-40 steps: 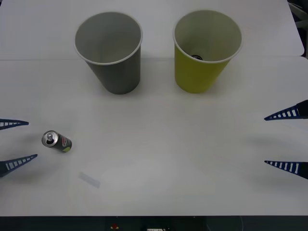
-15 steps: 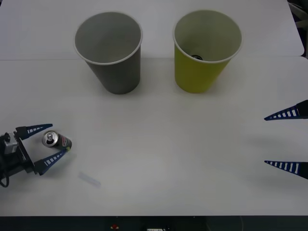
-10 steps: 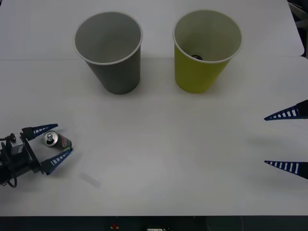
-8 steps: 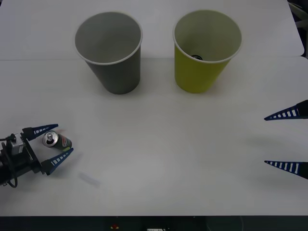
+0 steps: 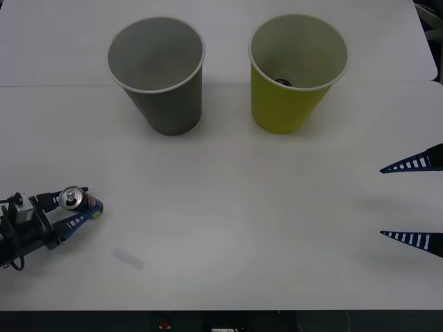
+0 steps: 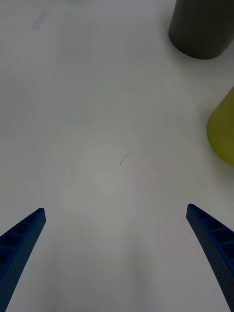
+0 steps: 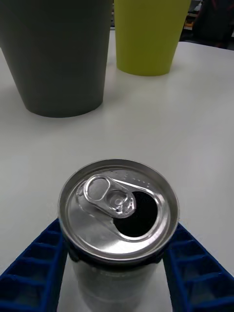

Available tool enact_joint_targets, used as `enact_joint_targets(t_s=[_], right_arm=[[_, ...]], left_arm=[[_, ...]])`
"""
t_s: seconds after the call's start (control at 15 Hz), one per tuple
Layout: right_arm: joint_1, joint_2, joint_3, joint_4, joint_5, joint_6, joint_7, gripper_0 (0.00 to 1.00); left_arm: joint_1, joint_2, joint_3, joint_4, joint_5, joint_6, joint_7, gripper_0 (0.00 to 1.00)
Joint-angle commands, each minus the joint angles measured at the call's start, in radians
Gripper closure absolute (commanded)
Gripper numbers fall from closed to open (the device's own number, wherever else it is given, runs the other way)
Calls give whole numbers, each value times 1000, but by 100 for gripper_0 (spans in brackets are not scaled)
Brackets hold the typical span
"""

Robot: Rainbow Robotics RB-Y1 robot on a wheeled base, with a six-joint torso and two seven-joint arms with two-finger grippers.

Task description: Put the can into the green bin and the plastic bottle into the gray bin

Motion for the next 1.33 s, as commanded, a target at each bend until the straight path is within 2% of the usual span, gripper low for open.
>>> enact_joint_targets(t_s=[0.07, 0.8, 0.93, 1.2, 1.33], right_arm=[[0, 0, 0, 0, 0, 0, 0, 0], [0, 0, 0, 0, 0, 0, 0, 0], [0, 0, 0, 0, 0, 0, 0, 0], [0, 0, 0, 0, 0, 0, 0, 0], [0, 0, 0, 0, 0, 0, 0, 0]], left_arm=[[0, 0, 0, 0, 0, 0, 7, 100], [-27, 17, 3, -40, -44, -9, 67, 100], [-32, 24, 60, -75, -144, -9, 150, 100], [-34, 38, 241, -175, -391, -9, 323, 100], [-32, 47, 298, -226, -475, -9, 406, 100]])
